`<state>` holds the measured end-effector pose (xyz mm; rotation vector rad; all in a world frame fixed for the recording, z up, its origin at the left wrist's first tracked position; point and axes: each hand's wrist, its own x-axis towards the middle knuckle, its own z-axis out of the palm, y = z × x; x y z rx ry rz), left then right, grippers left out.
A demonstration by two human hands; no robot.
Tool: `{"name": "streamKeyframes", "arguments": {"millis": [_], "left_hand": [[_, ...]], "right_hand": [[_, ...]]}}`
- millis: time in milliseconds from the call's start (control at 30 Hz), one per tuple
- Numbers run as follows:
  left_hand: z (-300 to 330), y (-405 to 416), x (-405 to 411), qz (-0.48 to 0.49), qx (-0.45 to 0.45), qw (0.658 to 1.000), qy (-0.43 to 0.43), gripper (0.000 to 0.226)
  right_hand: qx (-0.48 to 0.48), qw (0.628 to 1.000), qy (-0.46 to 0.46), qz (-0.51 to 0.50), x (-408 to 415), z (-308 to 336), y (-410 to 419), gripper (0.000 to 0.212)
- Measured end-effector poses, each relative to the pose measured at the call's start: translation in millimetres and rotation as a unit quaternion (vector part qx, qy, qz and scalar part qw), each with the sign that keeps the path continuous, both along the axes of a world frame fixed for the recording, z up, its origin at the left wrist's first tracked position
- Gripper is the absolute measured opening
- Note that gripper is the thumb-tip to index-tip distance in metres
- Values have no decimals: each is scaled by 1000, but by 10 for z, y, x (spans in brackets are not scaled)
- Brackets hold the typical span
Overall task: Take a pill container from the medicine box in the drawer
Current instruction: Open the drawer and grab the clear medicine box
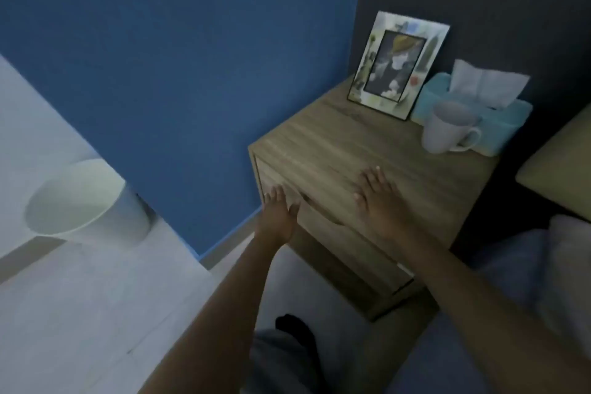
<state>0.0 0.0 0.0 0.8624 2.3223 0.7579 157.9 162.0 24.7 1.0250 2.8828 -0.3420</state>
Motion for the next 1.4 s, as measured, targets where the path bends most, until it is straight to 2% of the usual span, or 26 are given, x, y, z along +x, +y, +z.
{"name": "streamKeyframes", "arguments": {"millis": [67, 167, 300, 600, 833, 1267, 1400], "left_hand": [[-154, 96, 36, 56, 44, 996, -50, 73], [-369, 215, 176, 130, 118, 977, -124, 74], [-455, 420, 332, 166, 206, 950, -167, 73], [-474, 511, 388, 197, 223, 935, -195, 70], [-525, 146, 397, 216, 248, 911, -247, 73], [-603, -846, 497, 257, 259, 917, -162, 61], [-620, -1045, 508, 282, 249, 911, -167, 60]], "right_hand": [[10, 999, 43, -14, 16, -97, 61, 57], [19, 998, 56, -6, 34, -233, 91, 56], [29, 997, 68, -8, 15, -264, 111, 54], [27, 997, 75, -9, 19, -287, 127, 54], [21, 997, 72, -7, 32, -245, 127, 53], [23, 996, 82, -10, 15, -192, 114, 50], [27, 995, 92, -14, 4, -244, 137, 49]]}}
